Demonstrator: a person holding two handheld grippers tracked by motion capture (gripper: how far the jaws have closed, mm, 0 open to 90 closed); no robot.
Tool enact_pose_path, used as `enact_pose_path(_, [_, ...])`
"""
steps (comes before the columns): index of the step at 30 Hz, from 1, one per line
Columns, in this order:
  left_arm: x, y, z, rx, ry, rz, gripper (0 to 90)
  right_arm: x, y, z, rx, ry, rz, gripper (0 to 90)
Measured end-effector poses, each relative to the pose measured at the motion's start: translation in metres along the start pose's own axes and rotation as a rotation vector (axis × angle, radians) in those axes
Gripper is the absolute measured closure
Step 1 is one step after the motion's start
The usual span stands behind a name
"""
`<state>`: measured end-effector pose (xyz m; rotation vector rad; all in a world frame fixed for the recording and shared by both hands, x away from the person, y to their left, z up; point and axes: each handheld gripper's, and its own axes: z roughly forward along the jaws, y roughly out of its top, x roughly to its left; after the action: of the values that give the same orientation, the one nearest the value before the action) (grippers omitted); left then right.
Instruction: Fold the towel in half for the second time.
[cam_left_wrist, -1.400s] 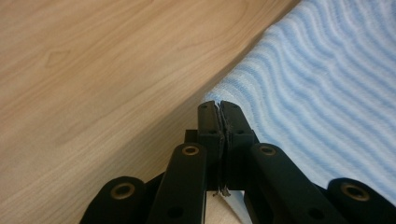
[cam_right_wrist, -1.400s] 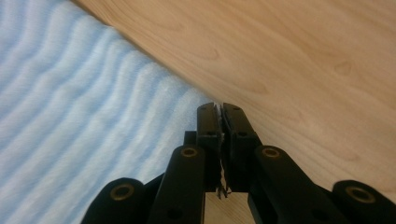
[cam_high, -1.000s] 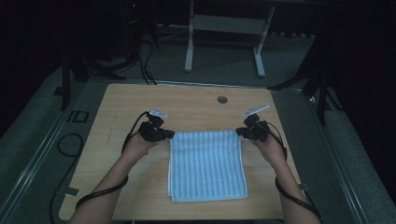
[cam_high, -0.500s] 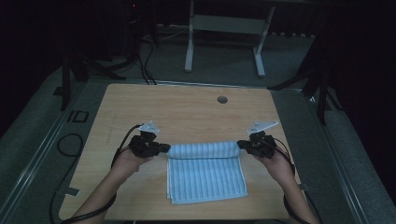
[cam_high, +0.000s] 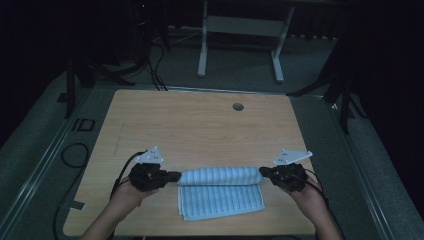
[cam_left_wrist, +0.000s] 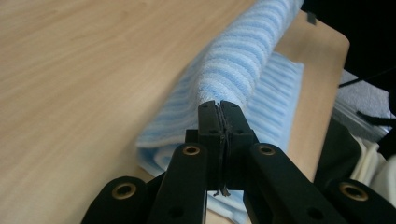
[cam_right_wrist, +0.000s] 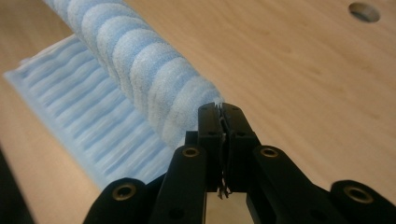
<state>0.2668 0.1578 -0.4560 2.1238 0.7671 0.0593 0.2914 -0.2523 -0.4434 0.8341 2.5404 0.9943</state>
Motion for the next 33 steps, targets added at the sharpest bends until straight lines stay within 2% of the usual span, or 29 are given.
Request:
enact_pose_path(4, [-0.012, -0.012, 0.005, 0.037, -0.019, 0.003, 87.9, 0.008, -0.016, 0.0, 0.019, 0.023, 0.018, 87.4])
enact_pose_path(6, [-0.015, -0.019, 0.01, 0.06, -0.033, 0.001, 87.9, 0.012, -0.024, 0.002, 0.038, 0.031, 0.022, 87.4])
enact_pose_path(7, [-0.016, -0.022, 0.013, 0.07, -0.036, -0.005, 87.9, 0.018, -0.033, 0.007, 0.064, 0.044, 0.026, 87.4])
enact_pose_path(9, [-0.018, -0.029, 0.019, 0.094, -0.053, -0.01, 87.9, 0.021, -0.038, 0.009, 0.078, 0.038, 0.019, 87.4])
enact_pose_path(10, [-0.018, -0.031, 0.022, 0.11, -0.073, -0.016, 87.7, 0.024, -0.045, 0.01, 0.083, 0.055, 0.038, 87.3])
enact_pose_path(11, [-0.019, -0.034, 0.024, 0.129, -0.082, -0.008, 87.7, 0.025, -0.048, 0.011, 0.089, 0.068, 0.044, 87.2])
enact_pose_path(12, [-0.021, -0.037, 0.027, 0.155, -0.071, 0.011, 87.5, 0.026, -0.052, 0.011, 0.093, 0.072, 0.047, 86.8])
enact_pose_path(13, [-0.021, -0.038, 0.031, 0.196, -0.07, 0.024, 86.7, 0.028, -0.057, 0.01, 0.096, 0.083, 0.051, 84.2])
enact_pose_path(14, [-0.022, -0.04, 0.033, 0.217, -0.072, 0.035, 82.2, 0.029, -0.06, 0.01, 0.11, 0.097, 0.057, 77.7])
enact_pose_path(15, [-0.023, -0.039, 0.033, 0.208, -0.06, 0.046, 77.6, 0.03, -0.062, 0.009, 0.119, 0.082, 0.046, 74.8])
enact_pose_path(16, [-0.022, -0.038, 0.033, 0.195, -0.067, 0.033, 74.6, 0.03, -0.063, 0.005, 0.11, 0.056, 0.045, 74.8])
enact_pose_path(17, [-0.021, -0.035, 0.031, 0.167, -0.087, 0.015, 70.3, 0.029, -0.062, 0.003, 0.102, 0.062, 0.056, 73.2])
enact_pose_path(19, [-0.019, -0.03, 0.029, 0.137, -0.082, 0.004, 66.3, 0.025, -0.058, -0.002, 0.076, 0.053, 0.062, 71.4])
enact_pose_path(21, [-0.017, -0.027, 0.032, 0.127, -0.082, 0.001, 60.6, 0.023, -0.05, -0.003, 0.062, 0.035, 0.048, 70.6])
enact_pose_path(25, [-0.013, -0.028, 0.043, 0.134, -0.078, -0.006, 58.5, 0.026, -0.036, 0.01, 0.049, 0.067, 0.016, 66.0])
enact_pose_path(28, [-0.01, -0.029, 0.052, 0.145, -0.07, -0.008, 54.2, 0.028, -0.03, 0.028, 0.084, 0.066, -0.019, 64.0])
enact_pose_path(30, [-0.007, -0.03, 0.057, 0.157, -0.04, -0.002, 54.0, 0.027, -0.028, 0.037, 0.096, 0.077, -0.025, 62.2])
enact_pose_path(32, [-0.004, -0.03, 0.062, 0.171, -0.036, -0.003, 48.1, 0.025, -0.027, 0.046, 0.115, 0.079, -0.024, 61.7])
enact_pose_path(33, [-0.003, -0.031, 0.066, 0.181, -0.022, 0.003, 48.1, 0.024, -0.026, 0.049, 0.119, 0.077, -0.028, 60.1])
